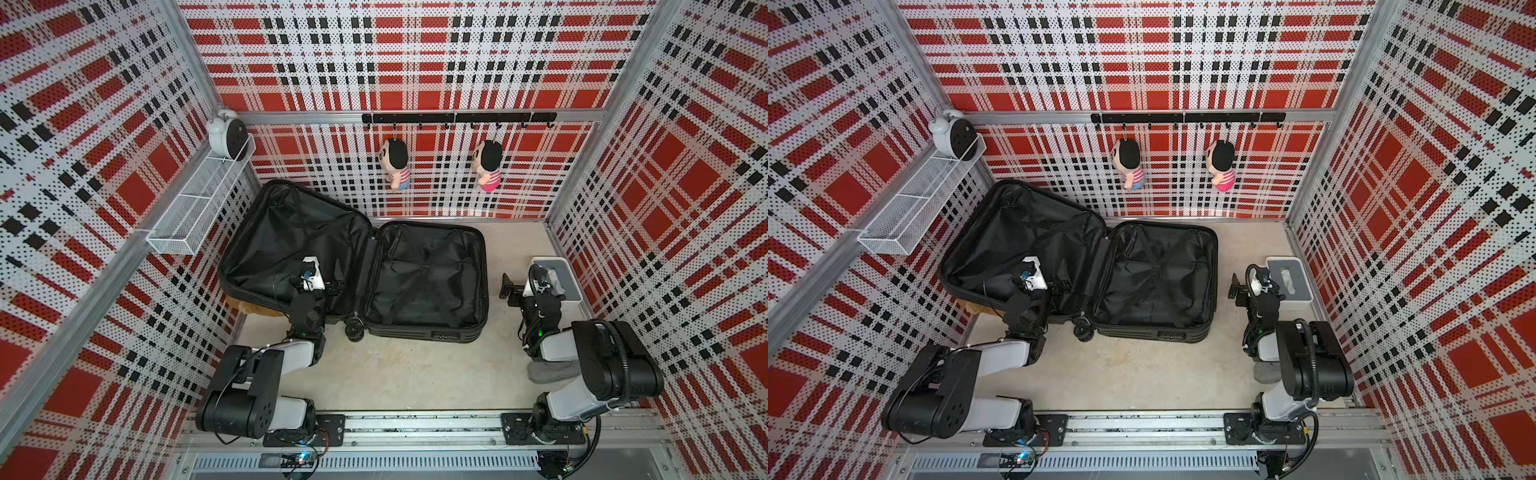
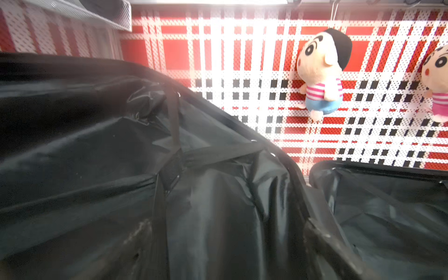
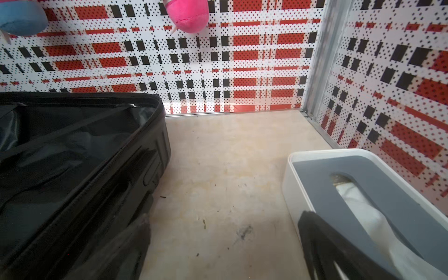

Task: Open the suitcase zippers
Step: Reset both arms

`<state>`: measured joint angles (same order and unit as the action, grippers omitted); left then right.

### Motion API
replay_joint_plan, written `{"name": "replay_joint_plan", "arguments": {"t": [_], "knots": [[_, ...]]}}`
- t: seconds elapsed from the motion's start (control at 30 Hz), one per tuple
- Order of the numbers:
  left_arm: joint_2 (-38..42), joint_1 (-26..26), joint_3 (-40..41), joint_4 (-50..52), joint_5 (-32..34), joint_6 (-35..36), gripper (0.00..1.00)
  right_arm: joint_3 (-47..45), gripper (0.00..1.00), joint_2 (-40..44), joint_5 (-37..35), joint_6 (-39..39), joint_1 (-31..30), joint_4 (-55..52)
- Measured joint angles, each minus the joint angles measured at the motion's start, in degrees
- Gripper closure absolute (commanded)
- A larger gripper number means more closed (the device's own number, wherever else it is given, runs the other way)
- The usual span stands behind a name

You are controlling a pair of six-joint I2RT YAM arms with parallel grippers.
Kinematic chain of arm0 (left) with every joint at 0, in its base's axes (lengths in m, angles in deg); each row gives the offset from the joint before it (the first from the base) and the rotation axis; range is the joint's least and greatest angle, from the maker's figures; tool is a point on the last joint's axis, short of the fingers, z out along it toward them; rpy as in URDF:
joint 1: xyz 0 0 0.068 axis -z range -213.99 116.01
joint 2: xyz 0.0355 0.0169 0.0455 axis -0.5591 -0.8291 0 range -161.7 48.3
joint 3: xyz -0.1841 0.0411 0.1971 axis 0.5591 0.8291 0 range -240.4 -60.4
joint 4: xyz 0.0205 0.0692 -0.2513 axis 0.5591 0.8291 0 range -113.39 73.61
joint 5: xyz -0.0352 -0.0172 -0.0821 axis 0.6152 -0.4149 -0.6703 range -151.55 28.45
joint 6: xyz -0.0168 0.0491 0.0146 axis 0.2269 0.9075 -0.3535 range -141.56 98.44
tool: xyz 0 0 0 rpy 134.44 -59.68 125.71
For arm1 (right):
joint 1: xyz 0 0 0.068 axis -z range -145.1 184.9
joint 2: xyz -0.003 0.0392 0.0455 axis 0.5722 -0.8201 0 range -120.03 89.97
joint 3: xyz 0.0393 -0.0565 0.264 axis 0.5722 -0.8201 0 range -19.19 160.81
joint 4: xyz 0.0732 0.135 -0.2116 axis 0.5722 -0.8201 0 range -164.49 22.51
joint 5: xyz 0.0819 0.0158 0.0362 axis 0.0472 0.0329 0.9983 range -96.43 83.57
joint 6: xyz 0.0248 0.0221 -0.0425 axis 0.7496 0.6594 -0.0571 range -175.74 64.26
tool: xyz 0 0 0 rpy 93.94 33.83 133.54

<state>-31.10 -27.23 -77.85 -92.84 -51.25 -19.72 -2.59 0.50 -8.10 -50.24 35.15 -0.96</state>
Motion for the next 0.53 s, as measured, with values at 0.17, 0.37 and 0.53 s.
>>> {"name": "replay_joint_plan", "arguments": {"t": [0.17, 0.37, 0.53], "knots": [[0.0, 0.0, 0.4, -1.3, 0.5, 0.0, 0.02, 0.0, 0.00, 0.0, 0.4, -0.6, -0.2, -0.8], [-0.2, 0.0, 0.4, -1.7, 0.6, 0.0, 0.02, 0.0, 0.00, 0.0, 0.6, -0.9, -0.2, -1.2], [-0.2, 0.0, 0.4, -1.7, 0.6, 0.0, 0.02, 0.0, 0.00, 0.0, 0.5, -1.1, -0.3, -1.4]]}}
